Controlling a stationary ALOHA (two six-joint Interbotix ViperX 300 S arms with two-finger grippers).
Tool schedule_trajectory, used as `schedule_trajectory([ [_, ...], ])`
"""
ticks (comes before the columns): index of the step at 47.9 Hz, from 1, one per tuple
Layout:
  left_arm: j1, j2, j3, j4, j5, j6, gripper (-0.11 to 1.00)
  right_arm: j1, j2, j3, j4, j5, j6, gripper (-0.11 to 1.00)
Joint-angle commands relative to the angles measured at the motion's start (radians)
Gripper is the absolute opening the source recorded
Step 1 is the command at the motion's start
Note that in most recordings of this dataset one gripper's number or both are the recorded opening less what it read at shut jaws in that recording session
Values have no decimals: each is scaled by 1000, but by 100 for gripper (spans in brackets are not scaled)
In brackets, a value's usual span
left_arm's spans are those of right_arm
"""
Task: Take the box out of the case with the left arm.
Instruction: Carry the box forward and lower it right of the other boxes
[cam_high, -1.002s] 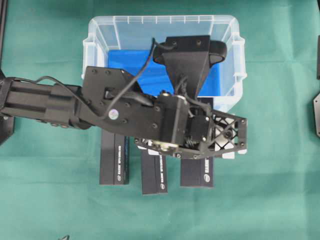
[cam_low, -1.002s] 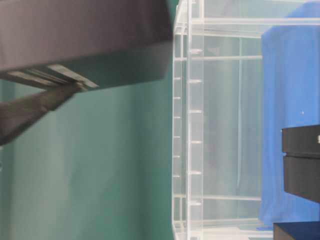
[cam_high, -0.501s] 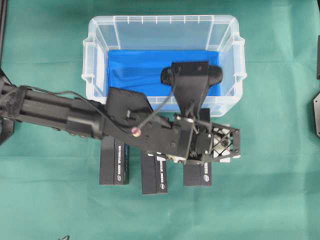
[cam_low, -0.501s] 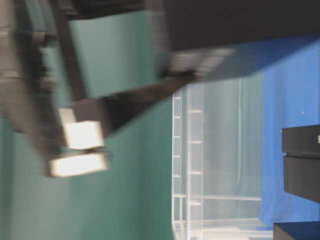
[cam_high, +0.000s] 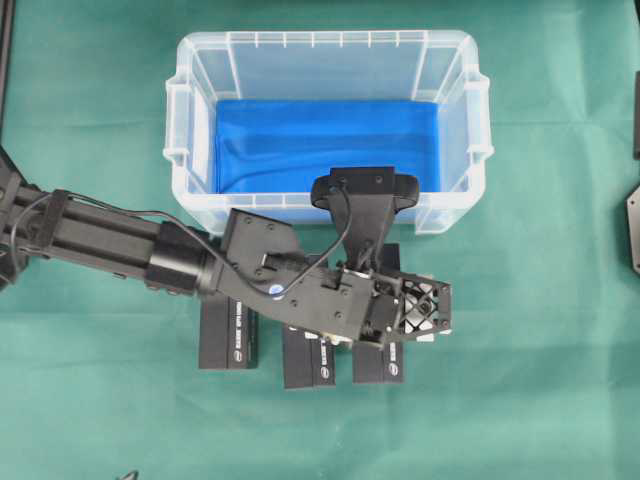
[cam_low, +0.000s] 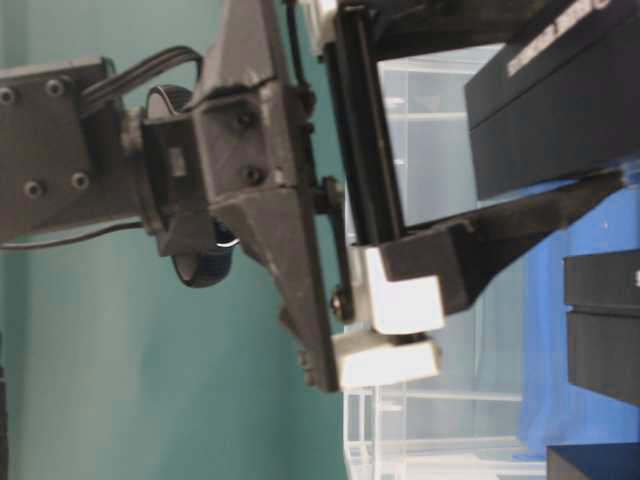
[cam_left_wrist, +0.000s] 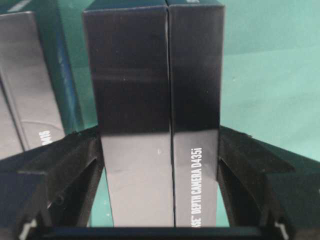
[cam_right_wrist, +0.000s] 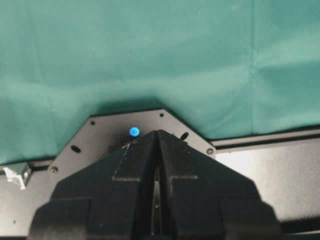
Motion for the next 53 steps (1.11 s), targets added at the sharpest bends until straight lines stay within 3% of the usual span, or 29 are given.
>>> schedule_trajectory([
  [1,-3,-43,-9,8,-21,0,63,-2,3,-8,-2,-3,-2,2],
  [53,2,-37,38,-12,-107,3,63,-2,3,2,-3,-3,-2,2],
])
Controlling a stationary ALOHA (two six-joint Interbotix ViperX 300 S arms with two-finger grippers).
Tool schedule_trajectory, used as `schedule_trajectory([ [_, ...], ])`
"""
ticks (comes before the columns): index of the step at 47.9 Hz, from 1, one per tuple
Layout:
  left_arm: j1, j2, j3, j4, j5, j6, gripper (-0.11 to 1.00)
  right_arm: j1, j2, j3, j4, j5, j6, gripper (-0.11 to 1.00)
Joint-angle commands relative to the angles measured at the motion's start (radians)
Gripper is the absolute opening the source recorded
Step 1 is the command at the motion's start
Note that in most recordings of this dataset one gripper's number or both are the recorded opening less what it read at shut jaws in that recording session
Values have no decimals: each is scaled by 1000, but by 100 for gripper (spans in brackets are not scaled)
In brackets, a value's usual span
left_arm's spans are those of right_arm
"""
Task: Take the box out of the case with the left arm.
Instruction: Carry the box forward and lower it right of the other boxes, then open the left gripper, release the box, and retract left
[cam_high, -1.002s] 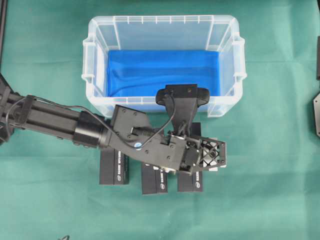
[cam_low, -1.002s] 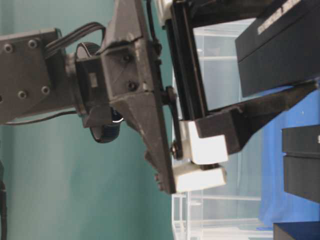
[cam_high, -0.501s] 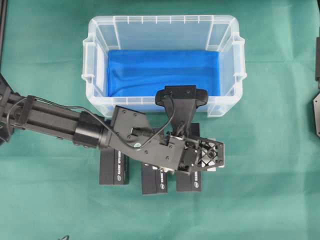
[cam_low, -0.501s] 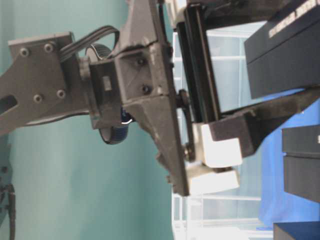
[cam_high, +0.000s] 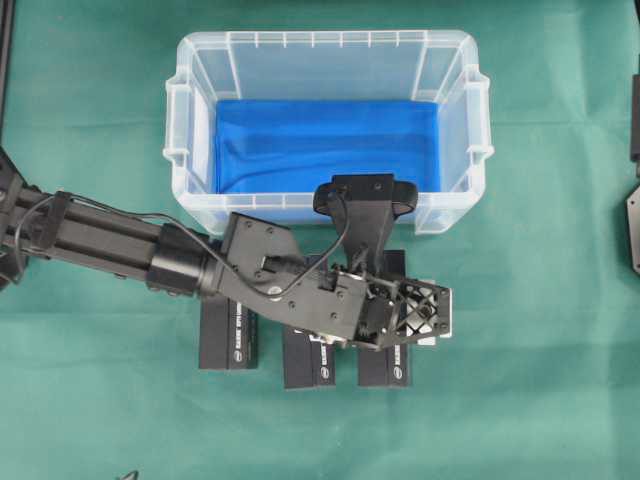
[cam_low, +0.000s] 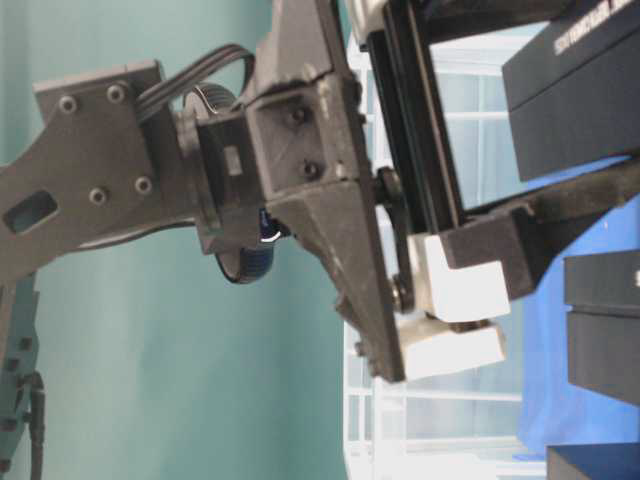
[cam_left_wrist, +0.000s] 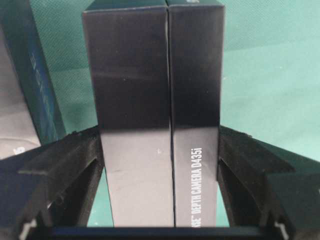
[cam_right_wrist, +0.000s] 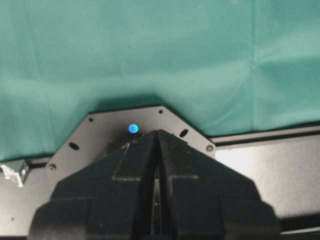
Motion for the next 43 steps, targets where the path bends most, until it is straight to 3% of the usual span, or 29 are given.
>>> schedule_trajectory([
  [1,2,-37,-17,-6,-5,3,63,-2,3,-9,-2,-3,-2,2],
  [10,2,-35,-21,-6,-3,8,65,0,3,-9,-3,-3,-2,2],
  [17,2,-35,-25,-6,-3,5,88,-2,3,-9,-2,-3,-2,2],
  [43,9,-35,-38,-6,-2,2,87,0,2,-9,-3,-2,0,2],
])
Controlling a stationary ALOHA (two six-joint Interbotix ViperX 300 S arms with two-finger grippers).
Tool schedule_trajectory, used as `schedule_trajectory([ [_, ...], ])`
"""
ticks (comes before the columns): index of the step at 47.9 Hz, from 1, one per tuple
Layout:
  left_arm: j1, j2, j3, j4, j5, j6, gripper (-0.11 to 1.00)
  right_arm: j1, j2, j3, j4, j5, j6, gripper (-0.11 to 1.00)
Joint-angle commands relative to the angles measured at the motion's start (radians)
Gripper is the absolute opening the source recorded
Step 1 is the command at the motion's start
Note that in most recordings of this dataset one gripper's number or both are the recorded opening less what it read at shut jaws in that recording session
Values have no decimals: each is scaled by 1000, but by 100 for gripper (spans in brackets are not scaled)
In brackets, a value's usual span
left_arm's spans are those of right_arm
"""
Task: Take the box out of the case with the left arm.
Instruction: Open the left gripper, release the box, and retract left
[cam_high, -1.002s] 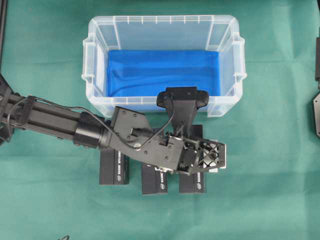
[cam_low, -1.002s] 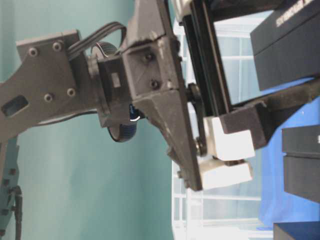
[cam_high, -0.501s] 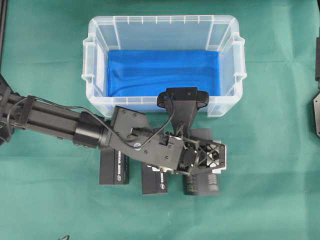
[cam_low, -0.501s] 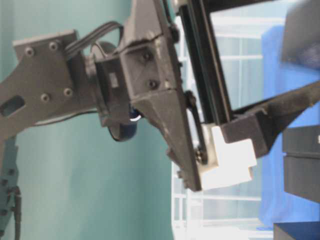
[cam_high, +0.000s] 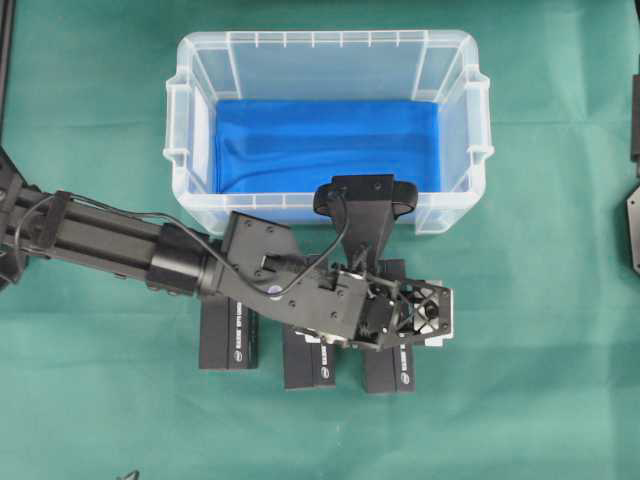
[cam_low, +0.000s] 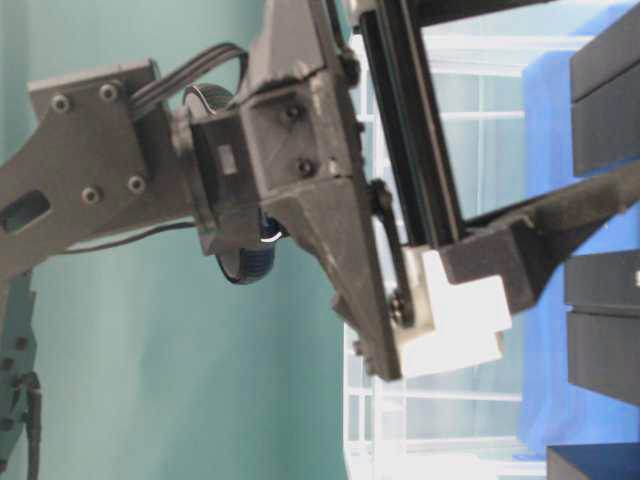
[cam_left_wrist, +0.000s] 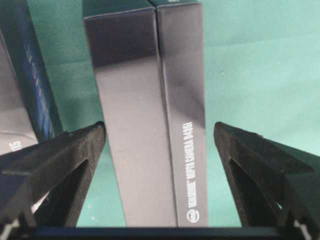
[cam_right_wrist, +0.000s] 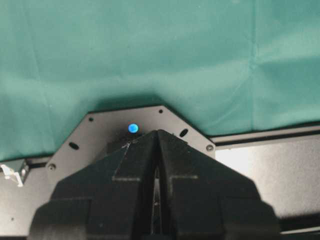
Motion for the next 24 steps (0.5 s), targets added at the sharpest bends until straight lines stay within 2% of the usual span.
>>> schedule_trajectory([
  [1,8,-35,-34,3,-3,2,87,-2,2,-9,0,-2,-2,2],
  [11,21,-44,-83,3,35,9,87,-2,3,-9,0,-2,-2,2],
  [24,23,-72,-186,2,179,18,87,-2,3,-9,0,0,-3,2],
])
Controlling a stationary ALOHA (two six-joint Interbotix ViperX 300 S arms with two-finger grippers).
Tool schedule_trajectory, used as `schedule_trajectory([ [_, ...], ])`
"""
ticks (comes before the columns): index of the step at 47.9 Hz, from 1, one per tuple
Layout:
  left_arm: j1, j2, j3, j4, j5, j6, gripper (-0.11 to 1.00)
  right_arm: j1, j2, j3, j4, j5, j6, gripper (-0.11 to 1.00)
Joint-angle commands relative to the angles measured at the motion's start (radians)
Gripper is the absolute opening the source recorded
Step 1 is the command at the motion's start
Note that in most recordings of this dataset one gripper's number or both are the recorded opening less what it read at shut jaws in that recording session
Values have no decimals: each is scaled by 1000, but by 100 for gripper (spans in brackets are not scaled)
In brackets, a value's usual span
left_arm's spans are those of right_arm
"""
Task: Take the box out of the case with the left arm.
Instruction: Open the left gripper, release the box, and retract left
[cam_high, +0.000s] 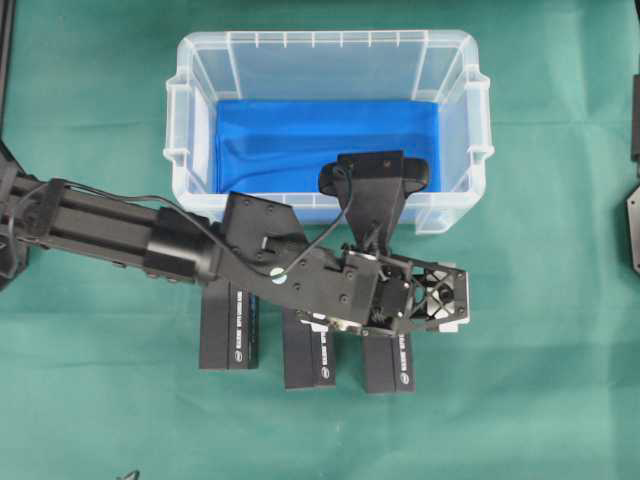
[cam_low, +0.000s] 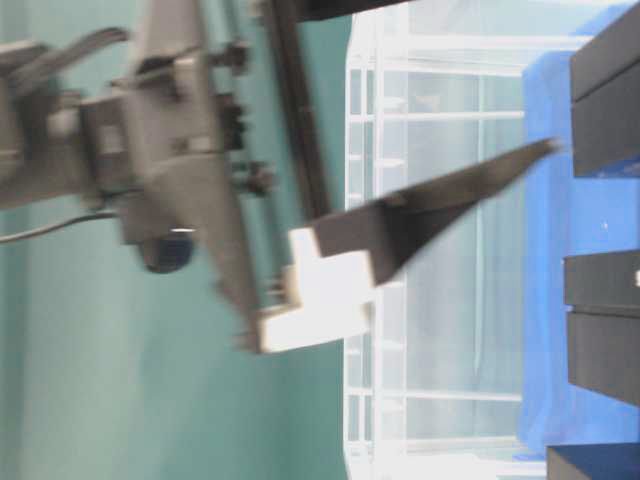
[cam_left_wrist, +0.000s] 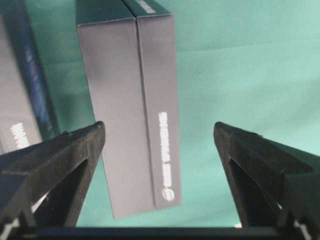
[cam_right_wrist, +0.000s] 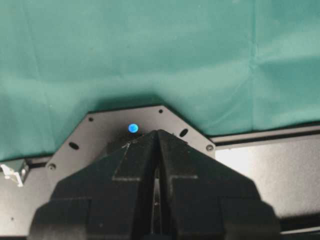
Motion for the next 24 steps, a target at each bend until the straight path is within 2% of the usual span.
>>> schedule_trajectory([
  [1,3,-61,-60,3,34,11,87,-2,3,-9,-2,-2,-3,2],
  [14,6,-29,-183,3,72,41,87,-2,3,-9,0,-2,-2,2],
  [24,6,-21,-202,3,133,55,87,0,2,-9,0,-2,-3,2],
])
